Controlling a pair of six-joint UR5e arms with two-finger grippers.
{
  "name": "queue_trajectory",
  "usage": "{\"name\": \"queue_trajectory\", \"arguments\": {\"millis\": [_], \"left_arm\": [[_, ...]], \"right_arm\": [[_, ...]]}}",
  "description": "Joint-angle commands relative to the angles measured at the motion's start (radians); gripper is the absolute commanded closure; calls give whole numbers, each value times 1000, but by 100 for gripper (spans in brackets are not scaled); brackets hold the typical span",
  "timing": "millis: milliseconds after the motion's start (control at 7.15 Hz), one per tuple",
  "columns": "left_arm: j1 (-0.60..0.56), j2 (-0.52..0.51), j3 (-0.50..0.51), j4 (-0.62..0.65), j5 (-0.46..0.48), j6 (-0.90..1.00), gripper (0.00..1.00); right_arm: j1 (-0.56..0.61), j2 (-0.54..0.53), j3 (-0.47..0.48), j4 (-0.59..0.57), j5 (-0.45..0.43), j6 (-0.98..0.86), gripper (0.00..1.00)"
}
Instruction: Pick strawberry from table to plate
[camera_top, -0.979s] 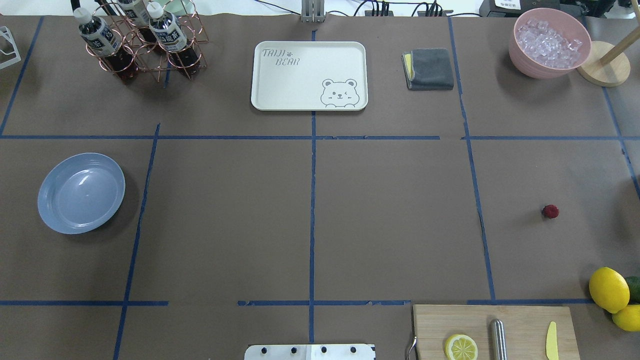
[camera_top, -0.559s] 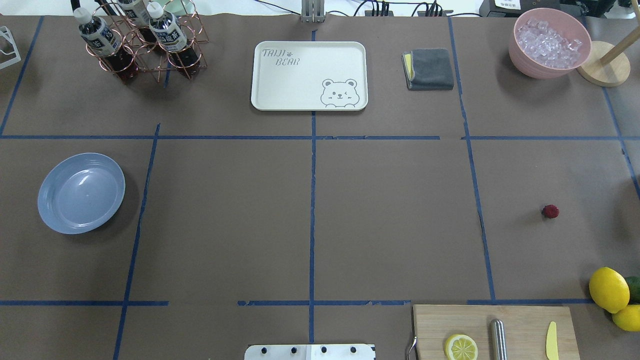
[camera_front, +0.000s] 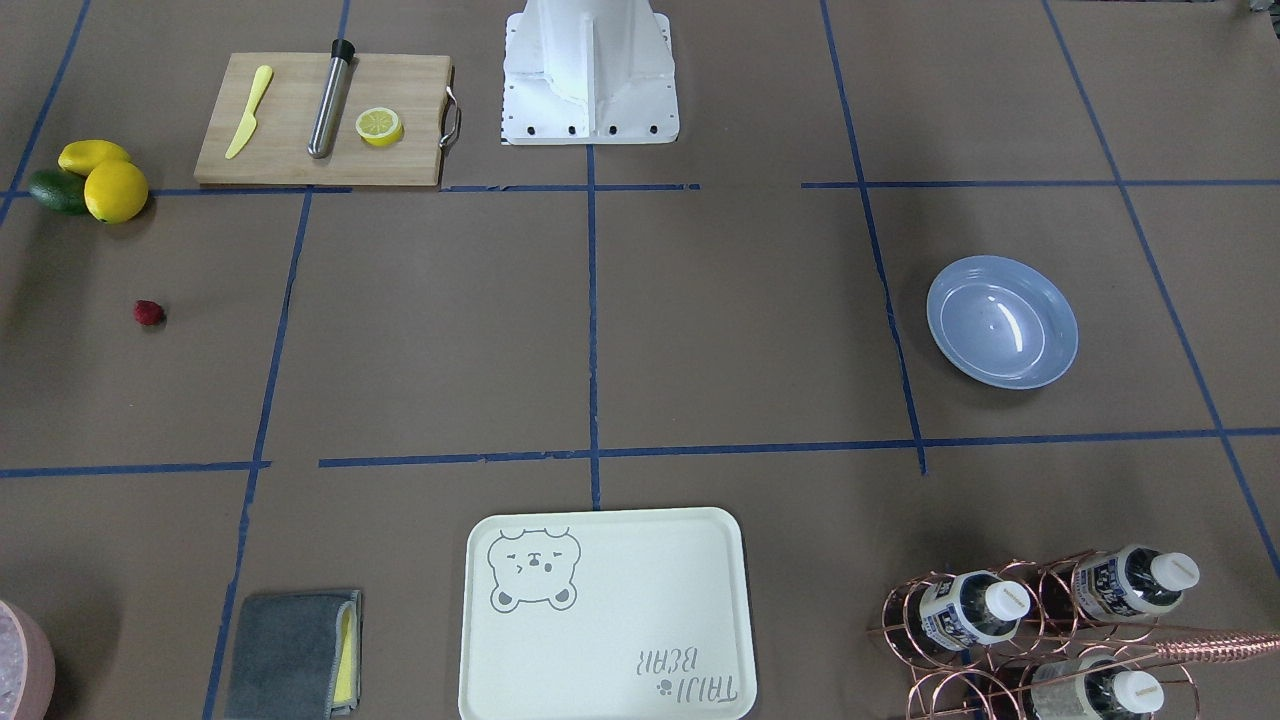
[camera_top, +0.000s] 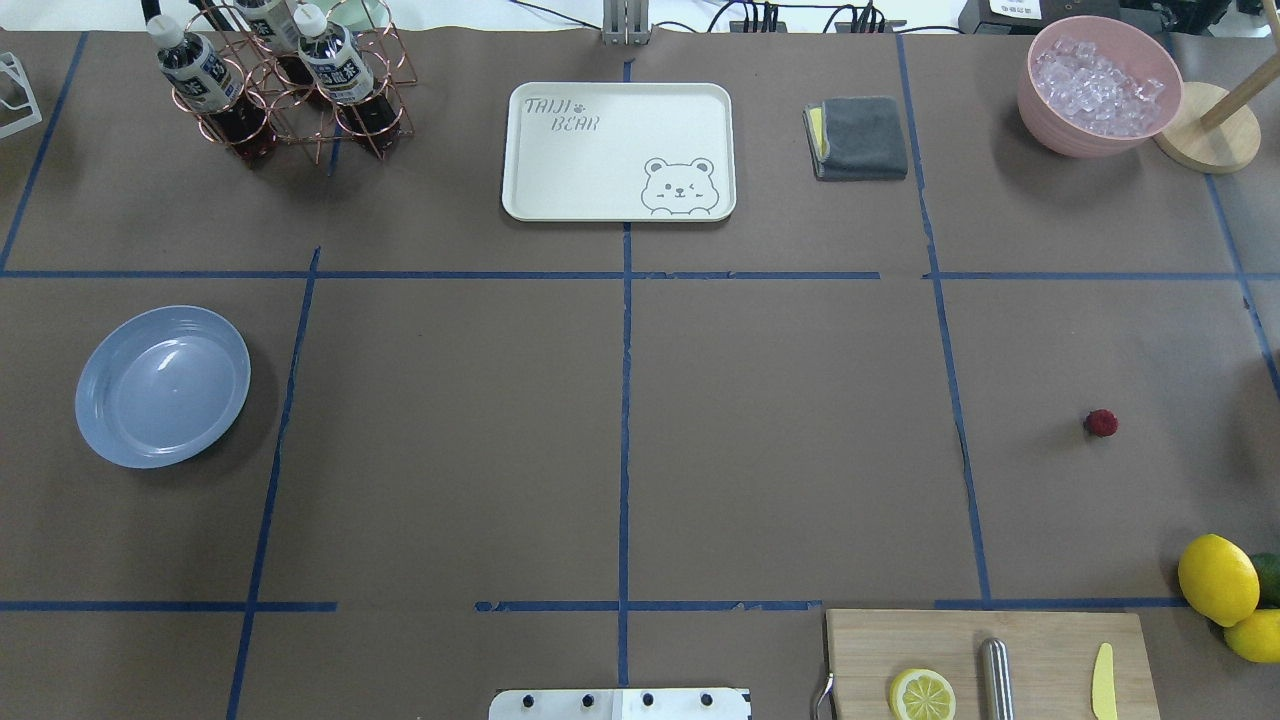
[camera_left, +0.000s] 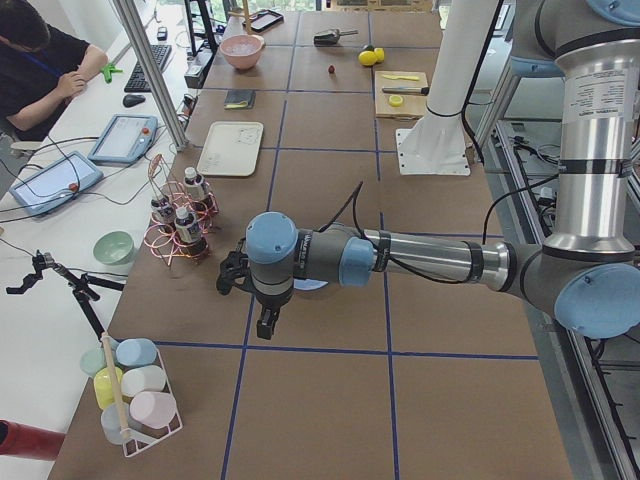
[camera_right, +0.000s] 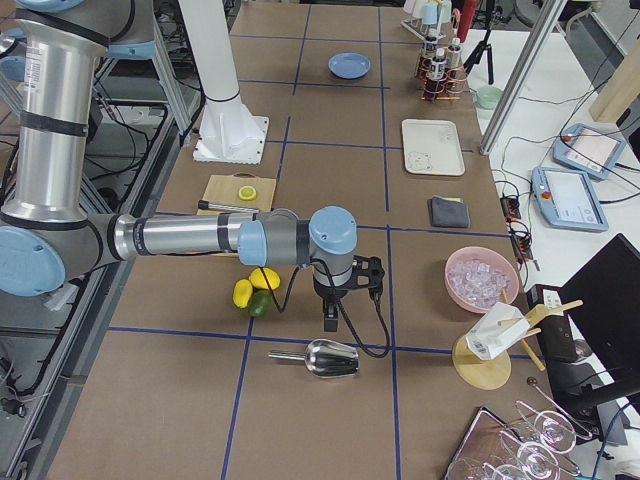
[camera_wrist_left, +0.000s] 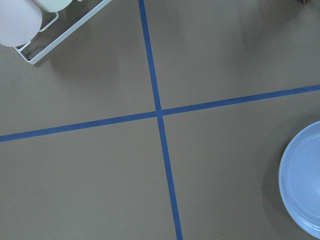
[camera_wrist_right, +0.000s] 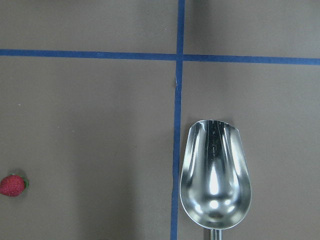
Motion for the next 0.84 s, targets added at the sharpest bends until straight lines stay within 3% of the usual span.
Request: {"name": "queue_trajectory", "arguments": {"millis": [0,420,699], "left_arm": [[22,-11,-7,-113,0,1,0],[22,-19,40,-506,0,-26,0],[57,-11,74,-643,-16,-81,0]], "right_arm": [[0,53,30,-2,-2,8,0],[0,66,18,-2,63,10,0],[0,67,30,-1,66,8,0]]}}
